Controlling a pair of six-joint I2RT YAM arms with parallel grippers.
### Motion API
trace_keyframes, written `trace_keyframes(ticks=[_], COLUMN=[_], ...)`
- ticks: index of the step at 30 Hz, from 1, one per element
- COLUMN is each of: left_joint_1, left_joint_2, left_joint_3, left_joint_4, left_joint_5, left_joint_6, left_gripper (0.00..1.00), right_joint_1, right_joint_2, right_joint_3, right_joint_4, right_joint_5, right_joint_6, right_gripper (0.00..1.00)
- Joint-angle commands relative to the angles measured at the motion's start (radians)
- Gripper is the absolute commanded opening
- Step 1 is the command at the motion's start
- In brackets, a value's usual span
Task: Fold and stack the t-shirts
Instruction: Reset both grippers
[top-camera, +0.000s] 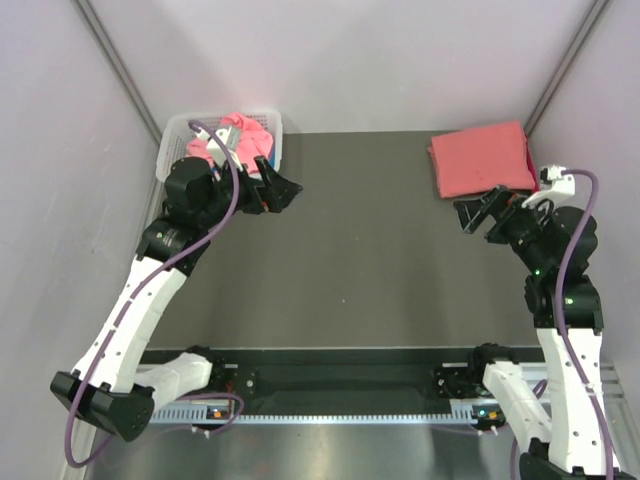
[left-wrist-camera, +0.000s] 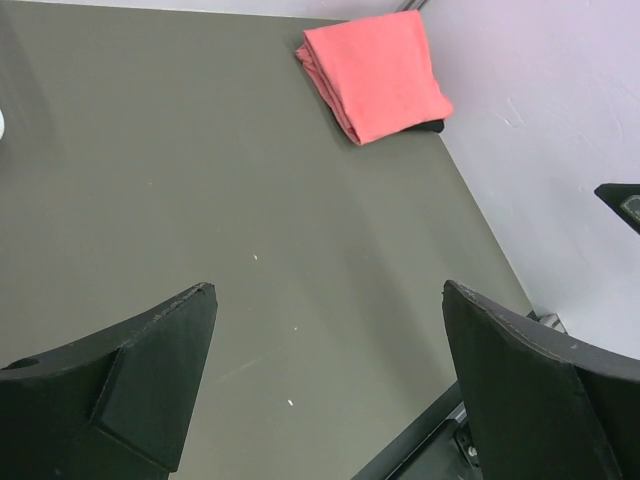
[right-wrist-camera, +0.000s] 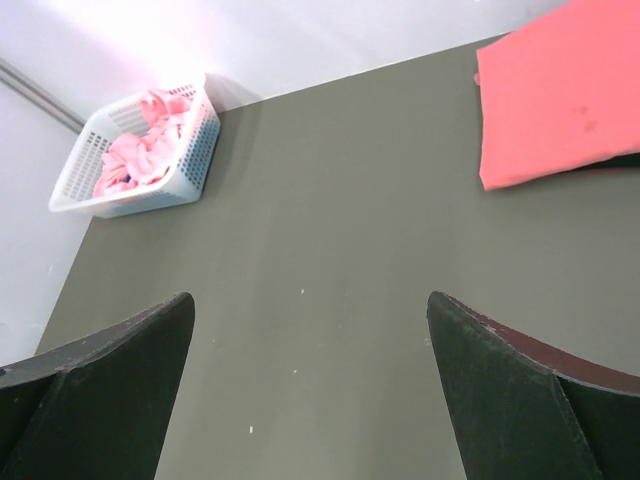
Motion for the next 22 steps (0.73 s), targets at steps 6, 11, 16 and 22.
trace_keyframes(ticks=[6,11,16,22], left_joint_1=[0.003,0.003,0.003,0.003], left_joint_2=[-0.027,-0.019,-0.018,-0.013], left_joint_3=[0.038,0.041,0.043,0.046], left_joint_4=[0.018,0.019,0.027,0.028], left_joint_5=[0.025,0.037,0.037,0.039], left_joint_6=[0.025,0.025,0.025,0.027], left_gripper=[0.99,0.99,0.99,0.99], right_joint_1=[0.007,0.007,0.007,0.007], right_joint_2=[-0.022,-0.027,-0.027,-0.033], right_joint_3=[0.044,0.049,0.061,0.057], right_joint_4=[-0.008,-0.014,-0.029,-0.025], right_joint_5=[0.036,0.041,0.054,0.06], right_joint_6=[0.004,0.007,-0.001,-0.001], right_gripper=[1.0,1.0,1.0,1.0])
